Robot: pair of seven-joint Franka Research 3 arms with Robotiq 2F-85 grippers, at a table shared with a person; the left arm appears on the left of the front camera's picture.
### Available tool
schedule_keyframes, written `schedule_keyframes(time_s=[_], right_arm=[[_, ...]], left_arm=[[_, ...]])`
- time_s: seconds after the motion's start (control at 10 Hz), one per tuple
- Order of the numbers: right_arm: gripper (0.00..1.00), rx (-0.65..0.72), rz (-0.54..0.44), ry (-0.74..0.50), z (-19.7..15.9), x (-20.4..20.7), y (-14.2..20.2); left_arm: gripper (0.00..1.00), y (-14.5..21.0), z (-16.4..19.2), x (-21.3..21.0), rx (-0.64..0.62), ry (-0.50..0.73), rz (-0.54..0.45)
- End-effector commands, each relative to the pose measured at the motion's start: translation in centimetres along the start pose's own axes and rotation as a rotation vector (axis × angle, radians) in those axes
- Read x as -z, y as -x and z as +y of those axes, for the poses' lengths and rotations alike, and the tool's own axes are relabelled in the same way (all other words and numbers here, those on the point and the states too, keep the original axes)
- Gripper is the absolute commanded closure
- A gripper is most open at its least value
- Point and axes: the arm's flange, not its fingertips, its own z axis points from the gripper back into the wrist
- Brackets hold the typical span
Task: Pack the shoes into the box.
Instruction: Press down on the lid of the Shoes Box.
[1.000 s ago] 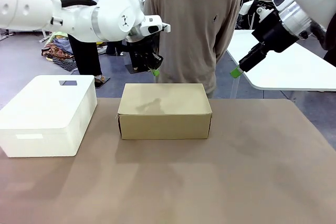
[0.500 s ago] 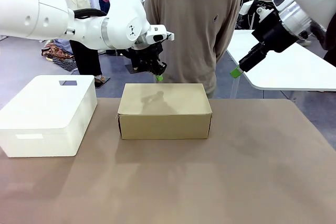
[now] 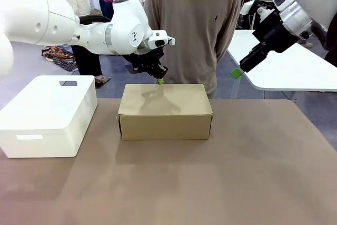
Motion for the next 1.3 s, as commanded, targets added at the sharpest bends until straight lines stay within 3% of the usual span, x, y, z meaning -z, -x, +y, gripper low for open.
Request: schedule_keyframes(time_s=[0.0, 0.5, 1.2], right_arm=[[0.0, 0.001, 0.009, 0.005, 0.0, -0.1, -0.1], [0.0, 0.001, 0.009, 0.005, 0.0, -0.1, -0.1], [0.0, 0.001, 0.009, 0.005, 0.0, -0.1, -0.1]], left_arm=[[1.0, -0.1, 0.2, 0.5, -0.021, -0.041, -0.002], [1.0, 0.6, 0.2, 1.9, -0.038, -0.023, 0.028], [1.0, -0.3, -1.0, -2.4, 0.003, -0.084, -0.014]])
